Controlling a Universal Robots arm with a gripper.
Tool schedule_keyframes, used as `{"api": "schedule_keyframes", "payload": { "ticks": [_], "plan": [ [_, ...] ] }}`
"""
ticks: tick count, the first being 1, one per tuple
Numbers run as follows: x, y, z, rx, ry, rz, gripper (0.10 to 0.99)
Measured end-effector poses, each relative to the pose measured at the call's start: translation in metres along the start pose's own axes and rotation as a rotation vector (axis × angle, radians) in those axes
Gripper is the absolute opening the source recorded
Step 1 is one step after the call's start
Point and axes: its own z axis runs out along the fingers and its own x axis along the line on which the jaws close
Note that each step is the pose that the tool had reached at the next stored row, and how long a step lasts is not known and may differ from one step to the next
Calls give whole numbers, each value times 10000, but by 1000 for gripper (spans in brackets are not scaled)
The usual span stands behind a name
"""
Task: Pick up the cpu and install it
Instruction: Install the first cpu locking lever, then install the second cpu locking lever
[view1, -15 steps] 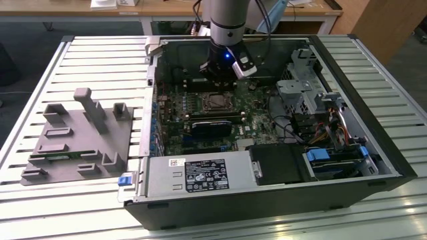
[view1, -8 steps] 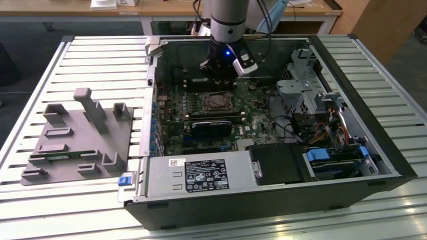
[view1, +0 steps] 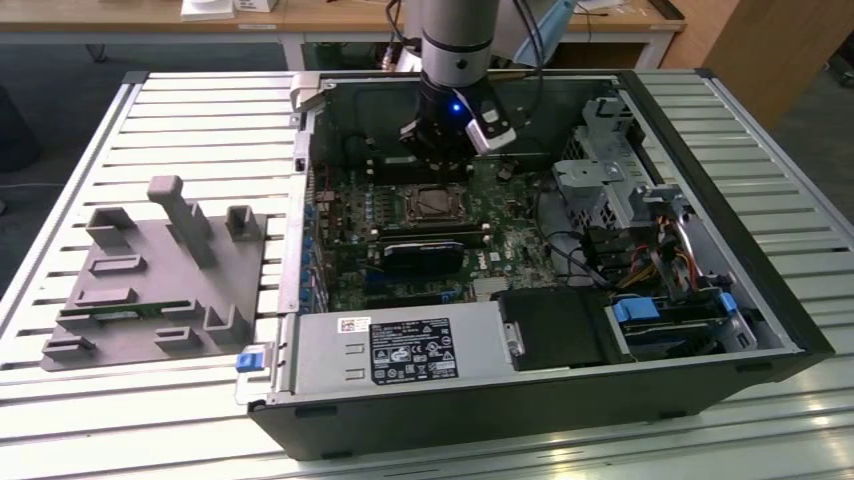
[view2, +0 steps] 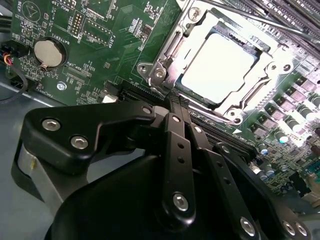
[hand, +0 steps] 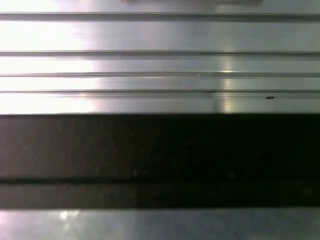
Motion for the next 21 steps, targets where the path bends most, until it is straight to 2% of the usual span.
{"api": "schedule_keyframes", "payload": {
  "ticks": [16,18,21],
  "plan": [
    [-2,-71,-5,2,1,1,106],
    [-3,-72,-27,3,5,1,106],
    [-4,-69,-108,-3,7,1,106]
  ]
}}
